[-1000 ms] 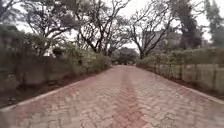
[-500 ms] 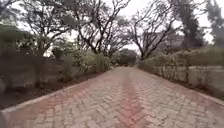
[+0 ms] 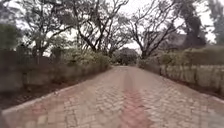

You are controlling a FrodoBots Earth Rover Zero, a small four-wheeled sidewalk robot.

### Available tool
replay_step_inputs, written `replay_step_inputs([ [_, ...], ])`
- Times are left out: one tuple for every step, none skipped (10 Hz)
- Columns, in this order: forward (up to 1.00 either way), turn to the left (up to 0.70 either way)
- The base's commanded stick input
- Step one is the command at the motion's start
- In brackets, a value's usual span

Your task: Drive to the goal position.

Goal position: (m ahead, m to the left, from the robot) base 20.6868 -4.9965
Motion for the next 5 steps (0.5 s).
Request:
replay_step_inputs([
  [0.7,0.0],
  [0.7,0.0],
  [0.7,0.0],
  [0.7,0.0],
  [0.7,0.0],
])
